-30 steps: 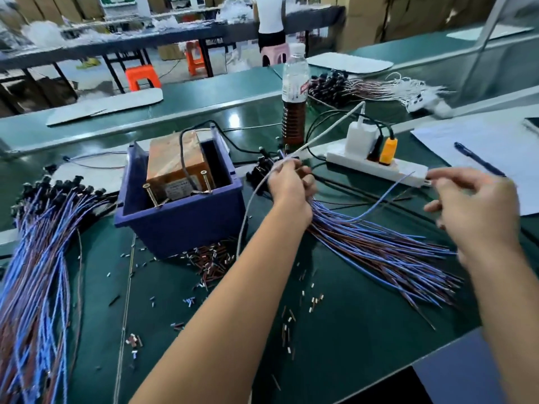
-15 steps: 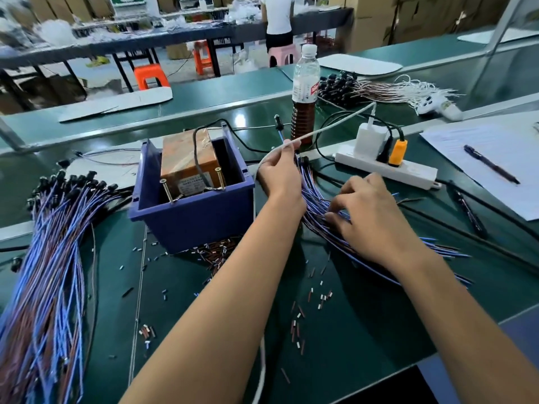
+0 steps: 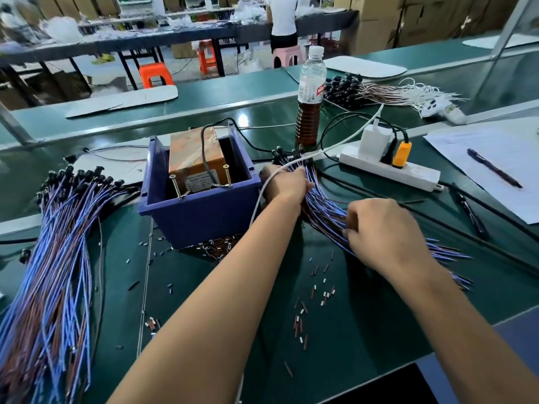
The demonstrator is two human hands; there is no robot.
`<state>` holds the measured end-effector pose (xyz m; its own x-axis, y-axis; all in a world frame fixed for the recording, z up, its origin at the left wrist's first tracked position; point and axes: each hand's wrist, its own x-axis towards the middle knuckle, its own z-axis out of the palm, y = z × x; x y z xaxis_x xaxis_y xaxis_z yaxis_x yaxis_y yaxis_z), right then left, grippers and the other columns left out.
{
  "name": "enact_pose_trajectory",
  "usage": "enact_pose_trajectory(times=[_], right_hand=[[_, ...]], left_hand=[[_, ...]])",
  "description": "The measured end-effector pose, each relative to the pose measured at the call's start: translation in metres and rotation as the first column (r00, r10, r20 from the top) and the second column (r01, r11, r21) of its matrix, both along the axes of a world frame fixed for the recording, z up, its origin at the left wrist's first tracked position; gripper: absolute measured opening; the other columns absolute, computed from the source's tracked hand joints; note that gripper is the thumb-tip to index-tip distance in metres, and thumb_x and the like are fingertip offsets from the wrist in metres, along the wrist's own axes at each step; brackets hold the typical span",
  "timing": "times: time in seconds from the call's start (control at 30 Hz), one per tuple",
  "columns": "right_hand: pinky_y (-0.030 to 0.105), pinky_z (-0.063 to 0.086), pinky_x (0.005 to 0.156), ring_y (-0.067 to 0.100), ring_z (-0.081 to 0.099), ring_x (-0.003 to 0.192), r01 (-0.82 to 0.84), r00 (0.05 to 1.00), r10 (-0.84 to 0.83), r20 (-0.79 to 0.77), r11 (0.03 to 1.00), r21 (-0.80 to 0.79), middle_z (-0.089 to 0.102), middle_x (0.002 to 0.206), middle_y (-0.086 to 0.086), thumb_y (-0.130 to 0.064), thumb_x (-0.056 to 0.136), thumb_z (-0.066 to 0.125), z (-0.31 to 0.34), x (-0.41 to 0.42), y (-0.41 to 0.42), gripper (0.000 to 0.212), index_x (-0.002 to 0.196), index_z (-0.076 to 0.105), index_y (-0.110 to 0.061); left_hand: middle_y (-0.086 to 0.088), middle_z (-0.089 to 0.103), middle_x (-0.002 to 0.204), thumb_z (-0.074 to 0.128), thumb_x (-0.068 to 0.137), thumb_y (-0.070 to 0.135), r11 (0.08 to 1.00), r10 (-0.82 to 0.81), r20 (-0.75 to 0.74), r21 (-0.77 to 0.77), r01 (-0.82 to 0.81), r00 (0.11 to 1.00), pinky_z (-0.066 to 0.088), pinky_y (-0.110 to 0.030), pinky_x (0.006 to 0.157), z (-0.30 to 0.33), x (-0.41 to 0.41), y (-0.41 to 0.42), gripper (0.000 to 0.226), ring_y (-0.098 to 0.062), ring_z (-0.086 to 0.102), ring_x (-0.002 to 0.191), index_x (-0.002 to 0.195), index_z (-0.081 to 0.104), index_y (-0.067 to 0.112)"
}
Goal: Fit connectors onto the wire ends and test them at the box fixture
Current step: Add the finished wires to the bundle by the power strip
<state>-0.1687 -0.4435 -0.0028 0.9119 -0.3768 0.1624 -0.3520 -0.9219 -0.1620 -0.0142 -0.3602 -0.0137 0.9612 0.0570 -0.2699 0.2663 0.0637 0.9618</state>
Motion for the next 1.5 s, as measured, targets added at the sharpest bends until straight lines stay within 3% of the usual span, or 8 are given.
enact_pose_trajectory(times=[0.2, 0.43, 0.67, 0.87, 1.1, 1.23, 1.37, 1.5], right_hand=[[0.036, 0.049, 0.076, 0.036, 0.065, 0.096, 0.044, 0.999, -0.045, 0.005, 0.996, 0.082, 0.069, 0.099, 0.011, -0.011, 0.082, 0.067, -0.002, 0.01, 0.007, 0.017, 0.097, 0.071, -0.019], [0.044, 0.052, 0.084, 0.04, 0.064, 0.102, 0.006, 1.0, -0.004, -0.018, 0.994, 0.109, 0.049, 0.12, 0.013, -0.044, 0.09, 0.077, -0.009, 0.022, 0.016, 0.051, 0.126, 0.054, -0.016], [0.044, 0.052, 0.081, 0.041, 0.064, 0.099, 0.055, 0.997, -0.06, 0.046, 0.993, 0.103, 0.051, 0.114, 0.012, -0.022, 0.094, 0.071, -0.012, 0.023, 0.012, 0.029, 0.12, 0.061, -0.017], [0.043, 0.054, 0.082, 0.035, 0.064, 0.095, -0.068, 0.91, -0.027, 0.413, 0.974, 0.214, 0.065, 0.106, 0.01, -0.008, 0.085, 0.071, -0.003, 0.021, 0.026, 0.025, 0.11, 0.071, -0.015], [0.03, 0.053, 0.075, 0.012, 0.062, 0.077, -0.525, 0.71, 0.281, 0.646, 0.823, 0.219, 0.071, 0.088, -0.001, -0.002, 0.087, 0.068, 0.013, 0.033, 0.083, 0.016, 0.096, 0.073, -0.013], [0.014, 0.044, 0.073, -0.002, 0.053, 0.07, -0.699, 0.639, 0.456, 0.62, 0.681, 0.219, 0.069, 0.086, -0.006, -0.001, 0.088, 0.07, 0.008, 0.04, 0.126, 0.018, 0.102, 0.074, -0.013], [0.028, 0.052, 0.074, 0.004, 0.06, 0.076, -0.847, 0.529, 0.708, 0.467, 0.474, 0.241, 0.07, 0.087, -0.007, -0.011, 0.093, 0.07, 0.004, 0.042, 0.182, 0.019, 0.11, 0.072, -0.019], [0.042, 0.058, 0.079, 0.027, 0.067, 0.091, -0.836, 0.526, 0.832, 0.177, 0.468, 0.287, 0.072, 0.098, 0.002, -0.015, 0.09, 0.066, 0.0, 0.057, 0.241, 0.022, 0.111, 0.07, -0.023]], left_hand=[[-0.014, 0.055, 0.125, 0.072, 0.087, 0.018, 0.855, -0.096, 0.042, 0.516, 0.061, 0.995, 0.056, -0.039, 0.083, 0.001, -0.017, 0.005, 0.044, -0.031, 0.062, 0.097, 0.122, 0.047, 0.013], [-0.018, 0.068, 0.109, 0.064, 0.085, 0.006, 0.667, -0.359, 0.027, 0.707, 0.236, 0.933, 0.059, -0.036, 0.078, 0.011, -0.04, 0.014, 0.014, -0.033, 0.07, 0.098, 0.099, 0.063, 0.006], [-0.017, 0.06, 0.104, 0.058, 0.088, 0.012, 0.582, -0.544, 0.017, 0.728, 0.363, 0.839, 0.035, -0.022, 0.037, 0.019, -0.049, 0.014, 0.015, -0.017, 0.052, 0.06, 0.101, 0.057, 0.004], [-0.015, 0.058, 0.079, 0.049, 0.092, -0.005, 0.59, -0.651, -0.046, 0.596, 0.544, 0.758, 0.063, -0.045, 0.072, 0.026, -0.058, 0.037, 0.016, -0.029, 0.065, 0.077, 0.082, 0.056, 0.005], [-0.014, 0.074, 0.079, 0.038, 0.096, -0.012, 0.588, -0.727, -0.19, 0.323, 0.742, 0.659, 0.046, -0.018, 0.04, 0.042, -0.076, 0.133, 0.029, -0.011, 0.063, 0.047, 0.098, 0.065, 0.0], [-0.013, 0.077, 0.082, 0.042, 0.093, -0.01, 0.568, -0.675, -0.231, 0.443, 0.693, 0.701, 0.036, -0.017, 0.036, 0.043, -0.083, 0.21, 0.03, -0.01, 0.057, 0.044, 0.097, 0.069, 0.002], [-0.011, 0.074, 0.07, 0.056, 0.086, -0.001, 0.483, -0.408, -0.38, 0.682, 0.55, 0.83, 0.033, -0.014, 0.041, 0.038, -0.077, 0.287, 0.021, -0.015, 0.055, 0.044, 0.078, 0.073, 0.008], [-0.02, 0.07, 0.103, 0.058, 0.084, 0.013, 0.243, 0.077, 0.044, 0.968, -0.062, 0.996, 0.051, -0.037, 0.08, 0.023, -0.052, 0.322, 0.024, -0.039, 0.065, 0.096, 0.104, 0.072, 0.007]])
